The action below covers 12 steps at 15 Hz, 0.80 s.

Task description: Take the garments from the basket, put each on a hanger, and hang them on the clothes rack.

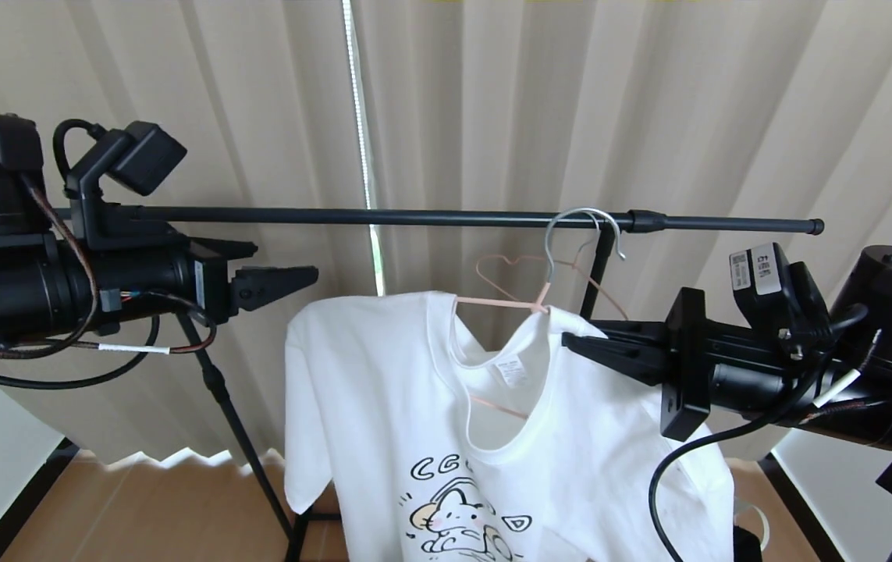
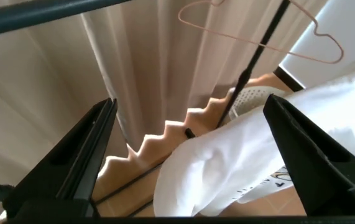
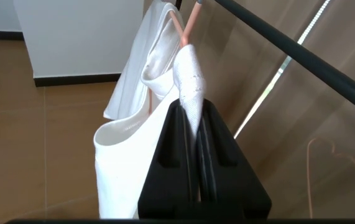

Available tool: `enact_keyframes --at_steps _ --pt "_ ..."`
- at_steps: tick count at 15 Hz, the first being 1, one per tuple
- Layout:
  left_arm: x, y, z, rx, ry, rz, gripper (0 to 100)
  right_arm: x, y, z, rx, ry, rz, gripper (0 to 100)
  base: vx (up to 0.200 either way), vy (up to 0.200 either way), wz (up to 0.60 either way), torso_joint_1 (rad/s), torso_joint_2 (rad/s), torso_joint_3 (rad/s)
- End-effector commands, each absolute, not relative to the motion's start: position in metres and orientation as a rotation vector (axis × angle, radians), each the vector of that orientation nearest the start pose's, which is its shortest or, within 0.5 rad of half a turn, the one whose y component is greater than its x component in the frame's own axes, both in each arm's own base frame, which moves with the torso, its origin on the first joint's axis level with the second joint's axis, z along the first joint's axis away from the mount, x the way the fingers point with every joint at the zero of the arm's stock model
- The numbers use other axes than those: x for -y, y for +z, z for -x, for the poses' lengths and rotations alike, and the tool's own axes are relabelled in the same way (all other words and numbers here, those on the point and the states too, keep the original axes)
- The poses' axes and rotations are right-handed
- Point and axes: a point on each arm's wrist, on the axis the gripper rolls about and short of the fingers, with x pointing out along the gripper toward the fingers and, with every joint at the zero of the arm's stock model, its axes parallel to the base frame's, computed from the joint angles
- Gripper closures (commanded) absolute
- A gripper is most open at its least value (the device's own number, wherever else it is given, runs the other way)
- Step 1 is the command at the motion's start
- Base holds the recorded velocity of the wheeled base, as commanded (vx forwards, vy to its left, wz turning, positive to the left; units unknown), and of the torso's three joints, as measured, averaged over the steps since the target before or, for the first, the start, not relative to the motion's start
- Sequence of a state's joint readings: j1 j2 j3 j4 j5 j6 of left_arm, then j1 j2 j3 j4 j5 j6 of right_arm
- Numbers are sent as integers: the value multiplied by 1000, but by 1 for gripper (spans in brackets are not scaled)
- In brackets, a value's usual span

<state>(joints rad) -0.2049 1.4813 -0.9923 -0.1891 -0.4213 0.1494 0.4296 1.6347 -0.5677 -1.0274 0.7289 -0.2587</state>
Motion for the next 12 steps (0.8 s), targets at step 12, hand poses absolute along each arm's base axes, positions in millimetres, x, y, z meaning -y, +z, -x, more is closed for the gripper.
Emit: enact_keyframes --at_steps 12 --pt "136 289 -284 -359 -1202 -346 0 -135 171 -226 69 1264 187 100 0 0 0 0 0 0"
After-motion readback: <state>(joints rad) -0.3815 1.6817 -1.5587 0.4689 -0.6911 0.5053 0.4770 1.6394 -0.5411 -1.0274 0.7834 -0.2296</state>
